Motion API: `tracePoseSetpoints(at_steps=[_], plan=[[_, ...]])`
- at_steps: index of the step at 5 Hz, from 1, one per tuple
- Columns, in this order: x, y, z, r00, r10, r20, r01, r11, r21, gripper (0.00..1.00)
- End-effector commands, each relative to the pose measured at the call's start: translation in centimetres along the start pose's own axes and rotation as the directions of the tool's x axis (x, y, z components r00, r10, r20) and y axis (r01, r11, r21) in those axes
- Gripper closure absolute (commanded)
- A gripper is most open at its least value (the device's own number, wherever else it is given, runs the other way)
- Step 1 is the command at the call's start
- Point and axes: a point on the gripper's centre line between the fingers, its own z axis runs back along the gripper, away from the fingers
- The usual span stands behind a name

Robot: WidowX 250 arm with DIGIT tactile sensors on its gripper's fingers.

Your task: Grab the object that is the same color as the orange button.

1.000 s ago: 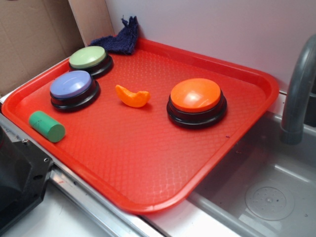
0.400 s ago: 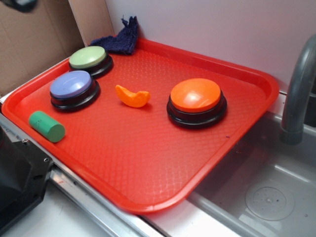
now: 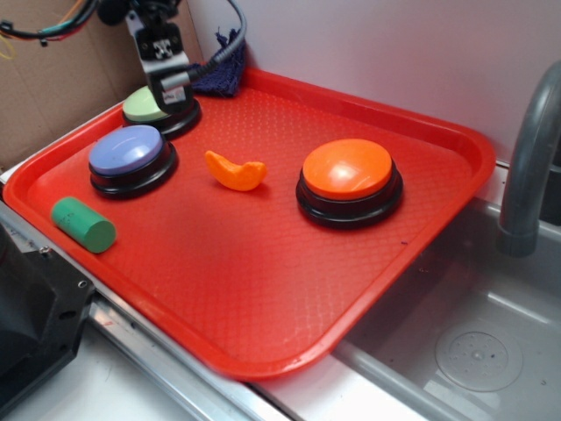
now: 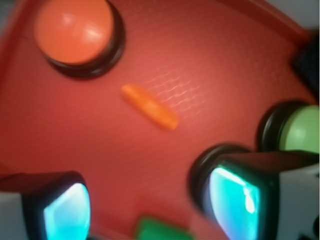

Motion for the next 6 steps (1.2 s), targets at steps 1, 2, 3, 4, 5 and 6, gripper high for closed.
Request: tracePoseSetpoints(at_steps=[1,2,3,4,5,6], plan=[[1.7,0.6,-4.5,0.968,-0.241,0.062,0.235,0.967,0.095,0.0],[1.7,0.6,-4.5,0.968,-0.241,0.062,0.235,0.967,0.095,0.0],[1.7,0.6,-4.5,0.968,-0.241,0.062,0.235,0.967,0.095,0.0],[1.7,0.6,-4.5,0.968,-0.241,0.062,0.235,0.967,0.095,0.0],[1.7,0.6,-4.5,0.968,-0.241,0.062,0.235,0.967,0.095,0.0],[2.6,-0.1,-6.9,0.966,-0.243,0.086,0.236,0.968,0.082,0.0]])
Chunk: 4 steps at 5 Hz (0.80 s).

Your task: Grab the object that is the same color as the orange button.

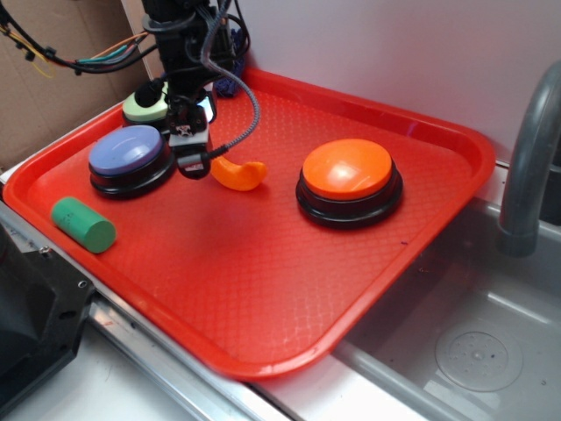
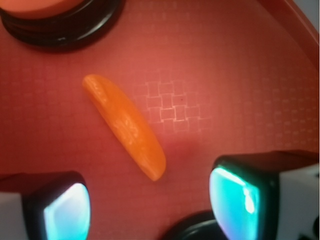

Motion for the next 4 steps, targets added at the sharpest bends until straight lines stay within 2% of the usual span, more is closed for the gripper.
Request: tracePoseSetpoints(at_steps=[1,2,3,4], plan=[[2.4,-1.3,-2.8,1.0,-0.024,0.02,0.024,1.0,0.017,0.0],[2.6,-1.5,-4.0,1.0,-0.028,-0.004,0.028,0.999,0.015,0.0],[2.5,-1.7,-3.7,1.0,-0.013,-0.003,0.014,1.0,0.012,1.0],[2.1,-1.5,-2.6,1.0,0.016,-0.02,-0.016,1.0,0.001,1.0]])
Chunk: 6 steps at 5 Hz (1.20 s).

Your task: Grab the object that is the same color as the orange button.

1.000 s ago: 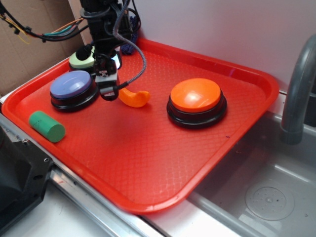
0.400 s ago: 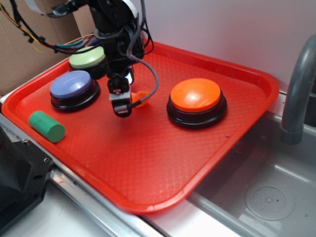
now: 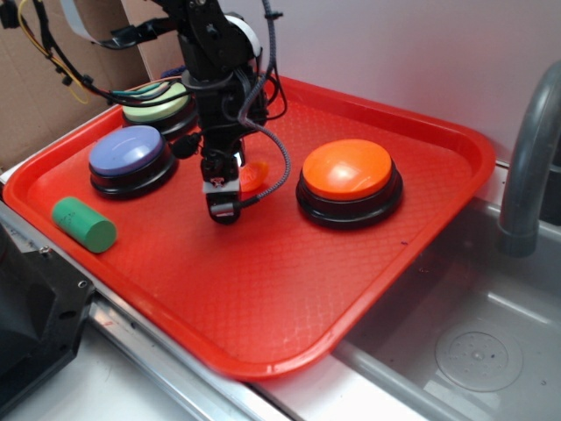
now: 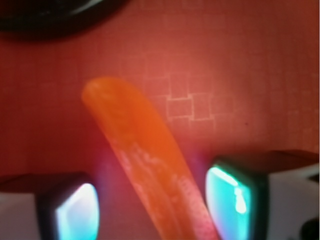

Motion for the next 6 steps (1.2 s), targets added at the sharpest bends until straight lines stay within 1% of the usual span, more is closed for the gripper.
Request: tracePoseSetpoints(at_steps=[1,2,3,4,5,6], plan=[[-0.5,0.2,4.5,0.996,0.093,-0.013,-0.093,0.996,0.002,1.0],[-2.0,0.2,7.9,0.983,0.178,-0.033,-0.177,0.984,0.027,1.0],[-3.4,-0.1,11.0,0.968,0.25,0.016,-0.251,0.968,0.028,1.0],[-5.2,-0.4,14.1,0.877,0.48,-0.031,-0.478,0.877,0.047,1.0],[-5.2,-1.7,16.2,0.731,0.682,-0.04,-0.678,0.731,0.075,1.0],[-4.8,-4.9,17.8,0.72,0.694,-0.009,-0.689,0.716,0.11,1.0]])
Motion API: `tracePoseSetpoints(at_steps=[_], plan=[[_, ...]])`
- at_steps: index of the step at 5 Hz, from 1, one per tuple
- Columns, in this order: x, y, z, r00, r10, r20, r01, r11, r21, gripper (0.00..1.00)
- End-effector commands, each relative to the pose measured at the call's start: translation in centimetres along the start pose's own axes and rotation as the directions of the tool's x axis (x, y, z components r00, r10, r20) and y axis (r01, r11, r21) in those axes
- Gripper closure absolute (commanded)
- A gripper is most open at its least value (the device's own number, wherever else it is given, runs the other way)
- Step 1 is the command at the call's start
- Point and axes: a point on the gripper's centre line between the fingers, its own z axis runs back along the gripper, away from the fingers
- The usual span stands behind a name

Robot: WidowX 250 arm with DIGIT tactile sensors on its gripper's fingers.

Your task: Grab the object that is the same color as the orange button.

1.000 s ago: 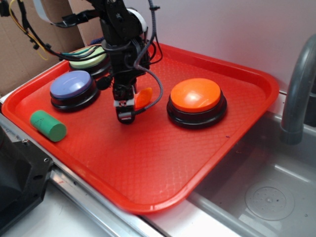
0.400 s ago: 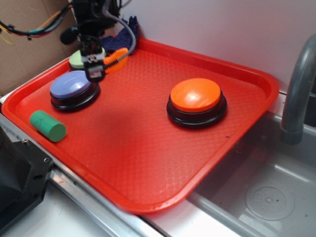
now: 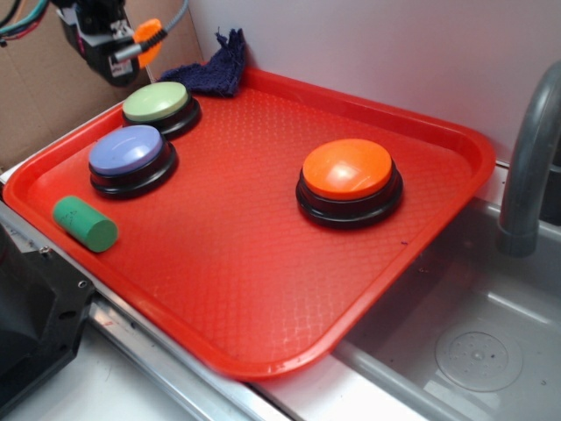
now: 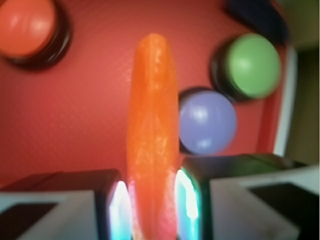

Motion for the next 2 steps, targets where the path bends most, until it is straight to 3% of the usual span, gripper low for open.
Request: tracePoseSetpoints(at_steps=[1,2], plan=[[-2.23,-3.71,3.15,0.997,0.046,0.063,-0.045,0.999,-0.015,1.0],[-2.12,-3.14,2.88,0.998,0.047,0.052,-0.044,0.998,-0.051,1.0]])
